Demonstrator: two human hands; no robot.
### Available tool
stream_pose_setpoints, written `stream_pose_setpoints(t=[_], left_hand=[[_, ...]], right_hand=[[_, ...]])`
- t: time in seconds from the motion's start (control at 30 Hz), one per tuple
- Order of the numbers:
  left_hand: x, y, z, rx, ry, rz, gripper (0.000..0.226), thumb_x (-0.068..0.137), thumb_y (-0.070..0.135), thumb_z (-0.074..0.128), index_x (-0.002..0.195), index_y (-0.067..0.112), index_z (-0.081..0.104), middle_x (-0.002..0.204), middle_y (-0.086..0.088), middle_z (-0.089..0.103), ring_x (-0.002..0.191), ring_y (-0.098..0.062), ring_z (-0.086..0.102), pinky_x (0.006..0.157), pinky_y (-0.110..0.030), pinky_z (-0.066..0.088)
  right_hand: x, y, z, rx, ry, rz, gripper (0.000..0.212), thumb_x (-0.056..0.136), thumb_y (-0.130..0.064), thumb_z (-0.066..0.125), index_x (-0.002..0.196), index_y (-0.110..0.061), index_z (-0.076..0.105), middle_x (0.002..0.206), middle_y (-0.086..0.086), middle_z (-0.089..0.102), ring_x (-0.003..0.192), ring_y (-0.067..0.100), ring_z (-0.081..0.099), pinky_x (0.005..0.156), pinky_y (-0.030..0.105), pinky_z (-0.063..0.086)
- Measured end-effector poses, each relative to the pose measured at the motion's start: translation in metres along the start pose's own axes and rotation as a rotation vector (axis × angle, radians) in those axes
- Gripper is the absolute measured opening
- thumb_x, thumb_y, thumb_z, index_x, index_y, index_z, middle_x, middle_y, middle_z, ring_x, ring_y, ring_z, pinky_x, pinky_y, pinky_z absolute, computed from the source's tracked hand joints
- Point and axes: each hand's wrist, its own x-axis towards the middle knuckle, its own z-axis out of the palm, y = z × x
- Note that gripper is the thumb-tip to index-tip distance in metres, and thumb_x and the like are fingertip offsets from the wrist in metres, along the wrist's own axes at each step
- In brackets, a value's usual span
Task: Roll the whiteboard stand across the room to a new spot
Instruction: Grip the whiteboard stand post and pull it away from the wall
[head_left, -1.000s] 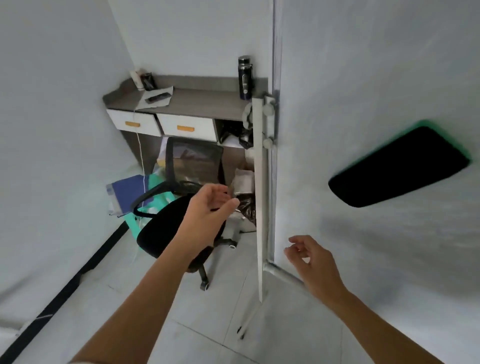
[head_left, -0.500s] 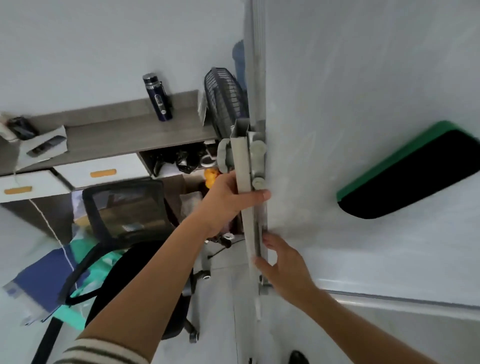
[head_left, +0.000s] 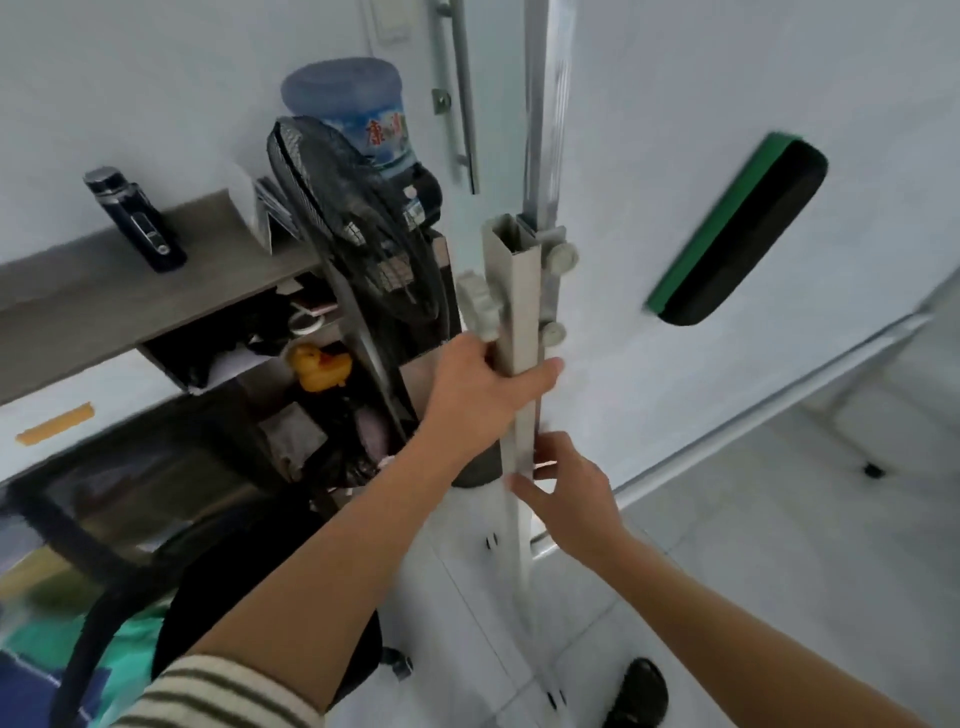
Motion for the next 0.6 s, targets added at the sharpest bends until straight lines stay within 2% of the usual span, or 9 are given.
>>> stream_pose_setpoints(t=[0.07,0.17,0.3,0.43,0.6], left_hand=[[-0.025,0.005,0.004,0.011,0.021,0.033,0.022,0.074,0.022,0.078,0.077,0.004,0.068,0.077,-0.015,0.073,0.073,-0.021,0.069,0.069,-0.033,0.058],[-0.06,0.013,0.012,0.026,0.044,0.066,0.026,0.074,0.025,0.077,0.079,0.002,0.067,0.076,-0.013,0.073,0.071,-0.02,0.07,0.067,-0.033,0.057],[-0.108,0.023,0.023,0.055,0.091,0.037,0.034,0.071,0.037,0.074,0.078,0.005,0.067,0.074,-0.012,0.072,0.069,-0.021,0.07,0.066,-0.042,0.059],[-0.164,0.037,0.038,0.041,0.165,-0.004,0.032,0.069,0.036,0.073,0.076,0.006,0.065,0.073,-0.012,0.071,0.071,-0.023,0.069,0.067,-0.045,0.058],[-0.238,0.062,0.055,0.06,0.19,-0.05,0.035,0.069,0.037,0.072,0.077,0.004,0.066,0.074,-0.016,0.071,0.07,-0.028,0.069,0.067,-0.048,0.057]], right_hand=[[-0.024,0.001,-0.002,-0.016,0.015,0.021,0.04,0.08,-0.044,0.067,0.111,-0.027,0.049,0.108,-0.011,0.067,0.094,0.012,0.065,0.081,0.033,0.055],[-0.059,0.008,-0.007,-0.09,0.039,-0.01,0.036,0.082,-0.043,0.066,0.108,-0.025,0.048,0.105,-0.01,0.068,0.091,0.013,0.066,0.078,0.033,0.055],[-0.108,0.018,-0.014,-0.161,0.035,-0.094,0.031,0.085,-0.037,0.064,0.105,-0.019,0.048,0.101,-0.004,0.068,0.087,0.017,0.067,0.074,0.033,0.055],[-0.161,0.032,-0.026,-0.181,0.011,-0.172,0.028,0.086,-0.033,0.062,0.101,-0.016,0.046,0.099,-0.001,0.068,0.084,0.023,0.067,0.073,0.036,0.054],[-0.233,0.048,-0.04,-0.189,0.005,-0.169,0.028,0.086,-0.032,0.062,0.098,-0.015,0.044,0.096,0.002,0.067,0.081,0.027,0.067,0.073,0.041,0.054]])
